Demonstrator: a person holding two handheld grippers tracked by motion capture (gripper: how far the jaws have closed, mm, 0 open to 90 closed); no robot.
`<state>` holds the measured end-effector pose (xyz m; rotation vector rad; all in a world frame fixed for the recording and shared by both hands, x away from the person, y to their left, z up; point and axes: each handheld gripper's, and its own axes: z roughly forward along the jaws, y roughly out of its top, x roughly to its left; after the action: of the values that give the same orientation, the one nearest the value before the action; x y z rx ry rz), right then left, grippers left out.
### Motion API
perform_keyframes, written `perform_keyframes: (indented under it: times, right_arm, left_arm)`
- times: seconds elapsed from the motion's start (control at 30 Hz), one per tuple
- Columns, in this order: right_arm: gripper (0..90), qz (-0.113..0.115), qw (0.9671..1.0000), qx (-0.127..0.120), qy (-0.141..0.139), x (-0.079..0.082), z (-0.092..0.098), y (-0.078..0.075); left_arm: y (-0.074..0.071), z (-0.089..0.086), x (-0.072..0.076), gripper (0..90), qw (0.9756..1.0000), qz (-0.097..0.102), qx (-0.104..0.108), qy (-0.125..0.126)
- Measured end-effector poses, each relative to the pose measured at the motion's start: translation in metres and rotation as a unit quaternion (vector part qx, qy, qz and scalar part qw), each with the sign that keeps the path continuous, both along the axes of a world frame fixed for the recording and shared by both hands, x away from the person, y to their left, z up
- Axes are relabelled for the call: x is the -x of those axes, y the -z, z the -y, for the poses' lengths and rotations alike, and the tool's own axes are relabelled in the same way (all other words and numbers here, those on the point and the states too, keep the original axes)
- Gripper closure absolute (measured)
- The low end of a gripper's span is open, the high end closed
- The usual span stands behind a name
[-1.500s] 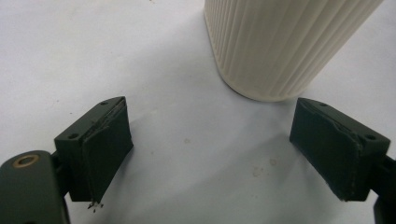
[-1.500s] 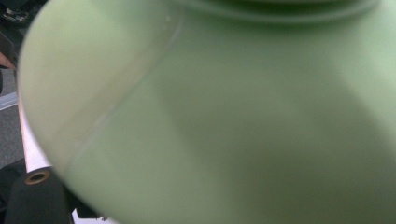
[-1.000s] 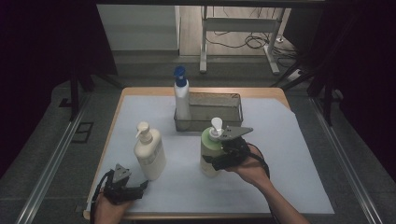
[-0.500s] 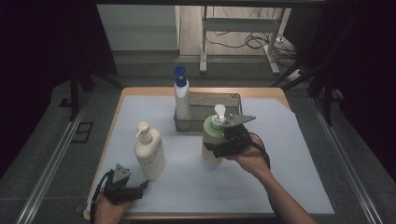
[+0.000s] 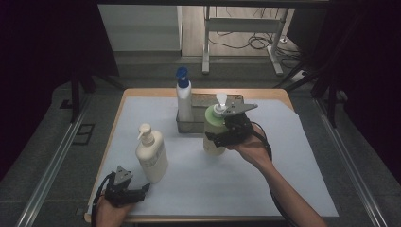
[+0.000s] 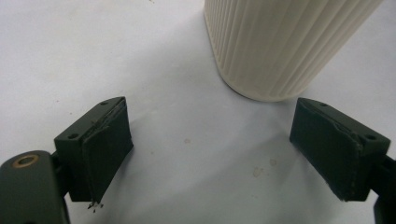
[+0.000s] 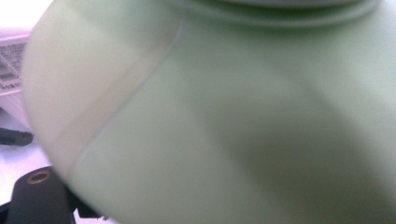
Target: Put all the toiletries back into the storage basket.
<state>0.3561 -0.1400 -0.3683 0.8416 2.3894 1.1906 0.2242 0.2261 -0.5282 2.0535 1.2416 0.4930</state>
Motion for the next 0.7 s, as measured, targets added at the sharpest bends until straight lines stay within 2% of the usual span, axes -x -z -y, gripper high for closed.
perform_keyframes:
  times: [0.7]
  right_arm:
    - [12.7,0.007,0.9996,-0.003,0.028,-0.034,-0.012,-0.024]
  left_arm:
    - [0.0,0.0,0.0,12.3,1.0,0.0,0.002,-0.001]
